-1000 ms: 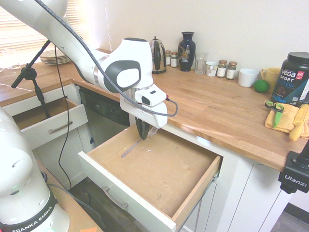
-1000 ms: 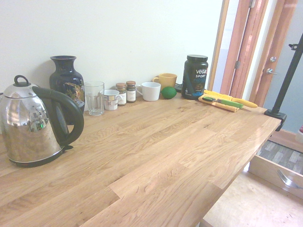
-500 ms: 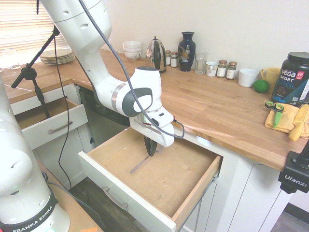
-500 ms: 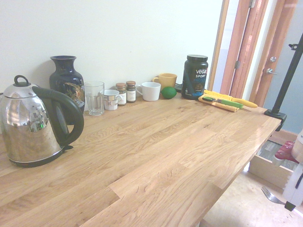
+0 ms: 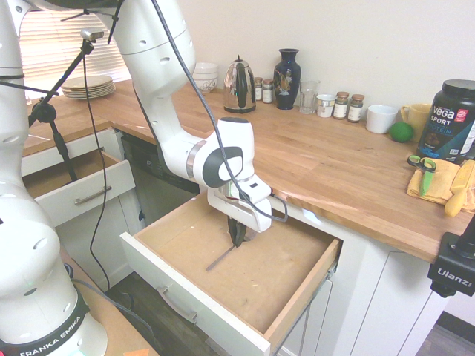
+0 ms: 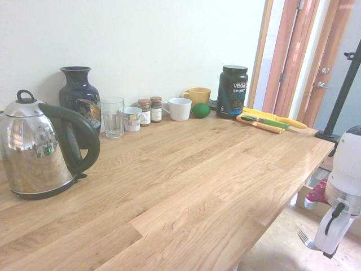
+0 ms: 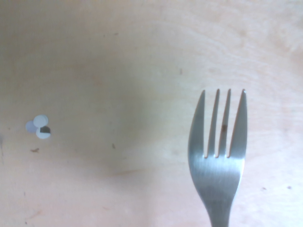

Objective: Put fork in the drawer

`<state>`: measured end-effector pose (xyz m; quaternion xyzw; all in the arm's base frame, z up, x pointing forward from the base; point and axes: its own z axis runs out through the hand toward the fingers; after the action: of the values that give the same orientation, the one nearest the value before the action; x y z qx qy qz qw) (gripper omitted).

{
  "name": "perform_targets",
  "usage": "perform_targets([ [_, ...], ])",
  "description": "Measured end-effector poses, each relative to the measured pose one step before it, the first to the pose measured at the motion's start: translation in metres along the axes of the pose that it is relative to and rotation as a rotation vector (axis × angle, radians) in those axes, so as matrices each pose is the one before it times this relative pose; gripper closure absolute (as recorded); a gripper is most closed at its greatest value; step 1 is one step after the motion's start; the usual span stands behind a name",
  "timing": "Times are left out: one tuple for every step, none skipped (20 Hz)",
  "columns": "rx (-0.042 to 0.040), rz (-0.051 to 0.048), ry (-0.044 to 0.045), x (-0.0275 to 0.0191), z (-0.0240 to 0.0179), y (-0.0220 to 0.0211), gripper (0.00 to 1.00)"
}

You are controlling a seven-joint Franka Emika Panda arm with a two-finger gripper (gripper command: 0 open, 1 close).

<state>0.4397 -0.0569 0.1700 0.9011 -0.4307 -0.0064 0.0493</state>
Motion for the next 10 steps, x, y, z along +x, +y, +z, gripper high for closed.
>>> perform_targets([
  [-0.00327,-0.00065,-0.00177,-0.00084,0.00239,-0.00165,1.00],
  [-0.00325,0.00101,-0.00210,-0.00054,0.00233,-0.00113,1.00],
  [-0.00168,0.00351,-0.00323,-0.00046,0.00269,-0.00077,1.00],
  [-0.00074,0.00223,-0.00202,-0.00032,0.00312,-0.00064,1.00],
  [-0.00079,0.00179,-0.00176,-0.00052,0.00323,-0.00031,1.00],
  [-0.00178,0.00319,-0.00288,-0.00020,0.00303,-0.00018,1.00],
  [-0.00085,0.00526,-0.00317,0.00001,0.00276,-0.00055,1.00],
  [-0.00055,0.00230,-0.00187,-0.00039,0.00237,-0.00074,1.00],
  [0.00023,0.00430,-0.00222,-0.00032,0.00207,-0.00079,1.00],
  [-0.00044,0.00438,-0.00273,-0.00027,0.00208,-0.00109,1.00],
])
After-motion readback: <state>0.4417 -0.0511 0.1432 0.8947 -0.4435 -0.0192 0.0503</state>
